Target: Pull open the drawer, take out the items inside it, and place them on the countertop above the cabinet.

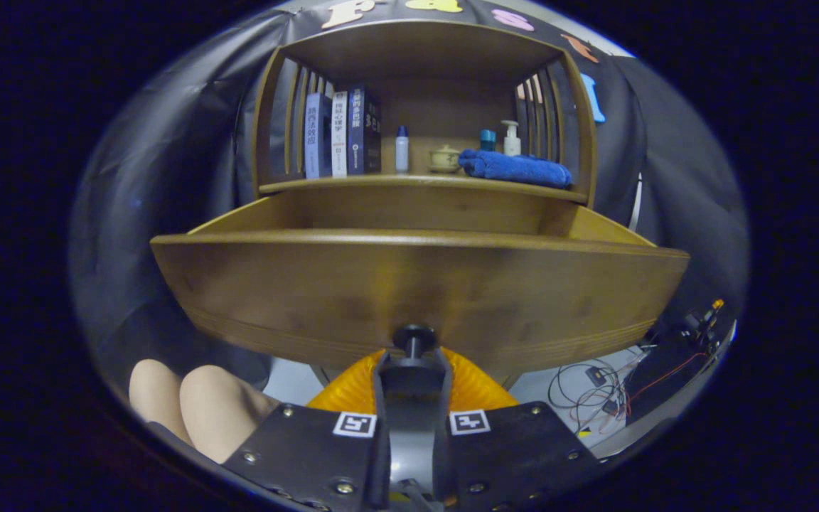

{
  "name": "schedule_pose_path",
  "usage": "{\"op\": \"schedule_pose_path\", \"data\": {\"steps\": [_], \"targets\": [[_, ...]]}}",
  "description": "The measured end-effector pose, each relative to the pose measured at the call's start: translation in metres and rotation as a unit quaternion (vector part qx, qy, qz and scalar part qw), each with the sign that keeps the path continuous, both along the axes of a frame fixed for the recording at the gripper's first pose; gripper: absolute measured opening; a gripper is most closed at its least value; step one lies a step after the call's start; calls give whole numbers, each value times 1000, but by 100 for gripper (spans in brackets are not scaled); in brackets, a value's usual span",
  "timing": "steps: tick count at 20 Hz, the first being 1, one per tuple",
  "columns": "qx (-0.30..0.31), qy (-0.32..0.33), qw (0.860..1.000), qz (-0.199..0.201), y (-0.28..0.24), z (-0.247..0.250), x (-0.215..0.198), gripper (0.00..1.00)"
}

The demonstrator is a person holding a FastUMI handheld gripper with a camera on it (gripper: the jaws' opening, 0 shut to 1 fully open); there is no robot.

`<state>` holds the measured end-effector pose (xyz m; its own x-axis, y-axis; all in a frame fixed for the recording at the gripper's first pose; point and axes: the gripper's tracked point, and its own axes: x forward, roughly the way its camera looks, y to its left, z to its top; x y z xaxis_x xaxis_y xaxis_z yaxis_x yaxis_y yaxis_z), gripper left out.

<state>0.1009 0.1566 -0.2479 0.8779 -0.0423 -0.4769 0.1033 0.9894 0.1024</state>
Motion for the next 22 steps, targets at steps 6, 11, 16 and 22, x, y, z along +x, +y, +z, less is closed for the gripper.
{"op": "schedule_pose_path", "data": {"steps": [6, 11, 16, 22], "targets": [[-14, 8, 1000, 22, 2, -1, -1, 29], [-10, 9, 999, 48, 5, 3, -25, 44], [-19, -32, 997, 71, 2, 43, -42, 44], [-14, -89, 992, 89, -2, 102, -32, 44]]}}
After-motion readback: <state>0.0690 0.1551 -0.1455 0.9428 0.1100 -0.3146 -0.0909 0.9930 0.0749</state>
